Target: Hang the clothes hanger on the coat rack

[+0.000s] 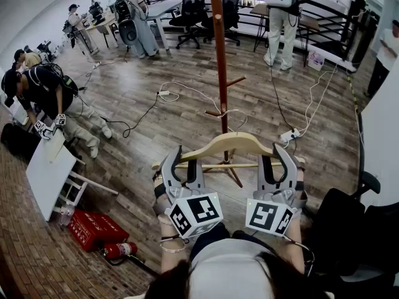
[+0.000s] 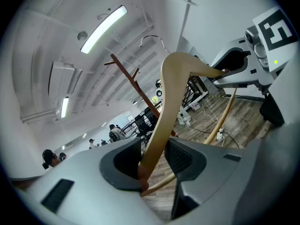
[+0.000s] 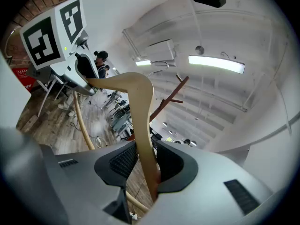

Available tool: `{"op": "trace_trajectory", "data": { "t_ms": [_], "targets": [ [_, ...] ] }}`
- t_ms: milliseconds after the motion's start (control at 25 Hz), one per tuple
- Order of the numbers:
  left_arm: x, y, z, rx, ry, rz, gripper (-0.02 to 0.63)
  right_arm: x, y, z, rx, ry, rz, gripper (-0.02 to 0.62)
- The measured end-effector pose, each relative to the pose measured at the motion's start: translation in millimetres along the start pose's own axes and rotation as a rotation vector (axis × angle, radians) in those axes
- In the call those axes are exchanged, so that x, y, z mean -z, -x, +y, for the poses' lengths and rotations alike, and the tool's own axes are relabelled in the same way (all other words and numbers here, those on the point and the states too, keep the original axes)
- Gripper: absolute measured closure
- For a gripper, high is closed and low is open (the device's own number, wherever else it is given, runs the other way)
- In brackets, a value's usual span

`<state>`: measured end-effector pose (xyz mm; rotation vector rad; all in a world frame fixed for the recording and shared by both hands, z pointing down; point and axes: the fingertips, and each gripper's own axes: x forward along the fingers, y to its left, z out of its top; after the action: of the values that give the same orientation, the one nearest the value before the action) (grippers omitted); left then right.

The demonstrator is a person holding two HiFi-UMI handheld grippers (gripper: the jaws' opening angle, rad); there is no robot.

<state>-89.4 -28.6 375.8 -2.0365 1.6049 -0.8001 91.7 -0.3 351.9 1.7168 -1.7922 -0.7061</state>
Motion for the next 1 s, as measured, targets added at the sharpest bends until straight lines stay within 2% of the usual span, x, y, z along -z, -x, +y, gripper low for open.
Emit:
{"op": "trace_trajectory", "data": {
  "t_ms": [840,1000],
  "targets": [
    [9,-21,23,0.028,-0.012,-0.053,0.453,-18,-18,12,0.048,0.0,0.021,0.456],
    [7,-22,27,0.029,0.014,-0.054,0.453,-20,-19,14,0.052,0.001,0.027,0.456]
  ]
}}
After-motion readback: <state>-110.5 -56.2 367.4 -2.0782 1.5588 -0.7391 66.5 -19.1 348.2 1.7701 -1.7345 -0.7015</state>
